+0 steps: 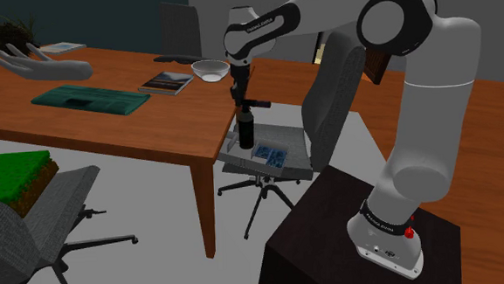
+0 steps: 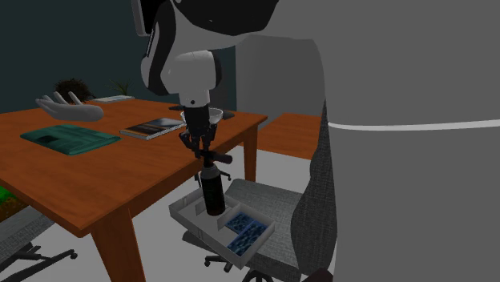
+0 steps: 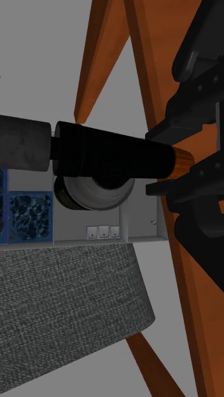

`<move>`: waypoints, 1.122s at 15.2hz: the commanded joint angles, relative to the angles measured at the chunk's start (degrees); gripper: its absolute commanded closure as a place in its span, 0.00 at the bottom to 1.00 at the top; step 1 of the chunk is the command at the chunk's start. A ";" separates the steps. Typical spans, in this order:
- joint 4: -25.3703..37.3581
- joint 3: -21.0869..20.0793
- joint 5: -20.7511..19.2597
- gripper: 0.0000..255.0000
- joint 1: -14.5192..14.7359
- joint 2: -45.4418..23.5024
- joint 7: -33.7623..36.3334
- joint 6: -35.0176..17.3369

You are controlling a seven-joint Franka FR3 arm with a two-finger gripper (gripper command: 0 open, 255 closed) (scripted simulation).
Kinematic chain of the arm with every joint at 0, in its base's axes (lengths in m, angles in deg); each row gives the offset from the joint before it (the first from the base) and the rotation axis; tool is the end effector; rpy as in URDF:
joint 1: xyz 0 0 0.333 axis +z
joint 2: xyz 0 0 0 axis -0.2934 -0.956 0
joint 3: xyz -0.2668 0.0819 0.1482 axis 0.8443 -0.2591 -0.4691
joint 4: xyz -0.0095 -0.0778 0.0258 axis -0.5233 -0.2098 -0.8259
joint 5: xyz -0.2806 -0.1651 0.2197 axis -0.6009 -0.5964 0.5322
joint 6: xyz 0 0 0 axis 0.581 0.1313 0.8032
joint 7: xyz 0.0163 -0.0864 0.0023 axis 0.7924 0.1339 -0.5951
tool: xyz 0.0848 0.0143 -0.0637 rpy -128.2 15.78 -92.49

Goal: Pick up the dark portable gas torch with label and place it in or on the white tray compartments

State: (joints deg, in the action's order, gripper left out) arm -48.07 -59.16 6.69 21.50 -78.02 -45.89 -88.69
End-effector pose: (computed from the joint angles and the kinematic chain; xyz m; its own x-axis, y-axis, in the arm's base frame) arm 0.6330 -0.0539 0.4099 0.9480 0.3181 0.0045 0.3177 -0.9474 0.0387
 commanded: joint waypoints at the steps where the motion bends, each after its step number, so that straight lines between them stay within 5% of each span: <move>1: -0.14 -0.01 0.03 1.00 -0.10 -1.89 -0.02 -0.52; 5: -0.13 -0.02 0.03 1.00 -0.11 -1.90 -0.01 -0.52; 6: -0.90 -0.04 -0.09 0.00 0.02 -1.33 0.15 -0.71; 10: -2.28 -0.51 -0.19 0.00 0.87 -1.90 1.50 -2.57; 12: 0.94 -1.33 -0.55 0.00 -1.25 -1.20 0.36 1.19; 17: 4.37 -1.31 -0.78 0.00 -1.14 0.26 0.51 6.06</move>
State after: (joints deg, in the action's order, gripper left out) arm -43.85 -60.46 5.83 20.37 -77.94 -45.38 -83.10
